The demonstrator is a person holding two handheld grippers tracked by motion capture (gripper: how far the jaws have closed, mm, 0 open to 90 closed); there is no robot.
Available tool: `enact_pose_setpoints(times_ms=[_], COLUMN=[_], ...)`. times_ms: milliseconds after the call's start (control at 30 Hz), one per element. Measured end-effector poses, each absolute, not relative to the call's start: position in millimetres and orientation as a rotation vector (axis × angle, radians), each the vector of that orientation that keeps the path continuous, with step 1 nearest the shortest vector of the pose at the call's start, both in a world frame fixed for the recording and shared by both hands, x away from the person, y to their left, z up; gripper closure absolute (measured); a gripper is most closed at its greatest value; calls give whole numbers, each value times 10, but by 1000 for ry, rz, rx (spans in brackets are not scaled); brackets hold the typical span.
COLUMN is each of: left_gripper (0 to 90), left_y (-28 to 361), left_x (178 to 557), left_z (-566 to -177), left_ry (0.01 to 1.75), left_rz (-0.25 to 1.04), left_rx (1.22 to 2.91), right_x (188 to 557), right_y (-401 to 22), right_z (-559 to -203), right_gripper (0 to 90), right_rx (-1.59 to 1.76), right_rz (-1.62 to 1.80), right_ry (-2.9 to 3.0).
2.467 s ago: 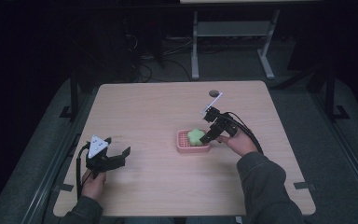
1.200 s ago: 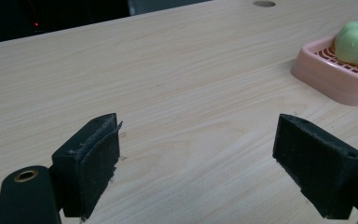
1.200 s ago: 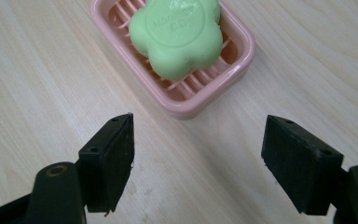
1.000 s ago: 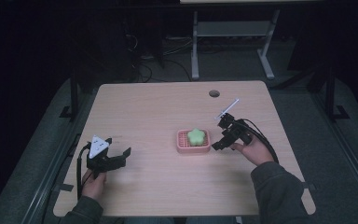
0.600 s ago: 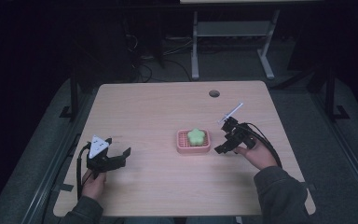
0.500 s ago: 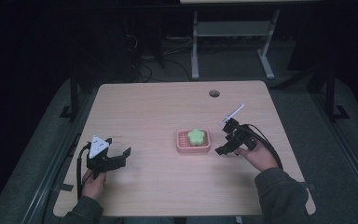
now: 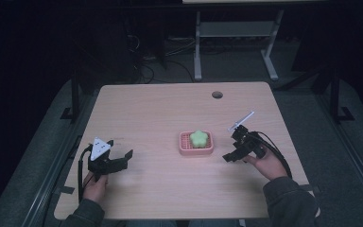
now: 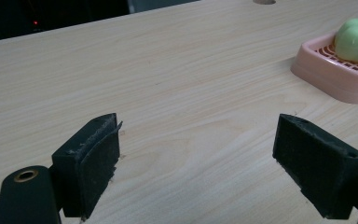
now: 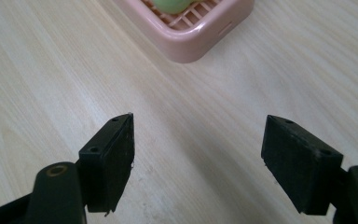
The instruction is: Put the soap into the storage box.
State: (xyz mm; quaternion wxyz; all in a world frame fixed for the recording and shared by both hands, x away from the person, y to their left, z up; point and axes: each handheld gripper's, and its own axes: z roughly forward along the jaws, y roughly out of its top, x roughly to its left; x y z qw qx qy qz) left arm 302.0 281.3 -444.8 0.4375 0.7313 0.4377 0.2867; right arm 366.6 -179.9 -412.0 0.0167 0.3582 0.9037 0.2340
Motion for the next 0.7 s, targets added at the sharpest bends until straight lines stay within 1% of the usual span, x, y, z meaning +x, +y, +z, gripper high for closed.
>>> enact_pose_setpoints(times_ms=[700], left_gripper=[144], left_y=[2811], left_x=[3022], left_z=[-4459], left_ry=[1091], left_rz=[710], left_rx=[1820], right_x=[3472], right_y=[-2013], right_z=[-4240], right_gripper=[249], right_rx=[1161], right_rz=[769], right_ry=[2783])
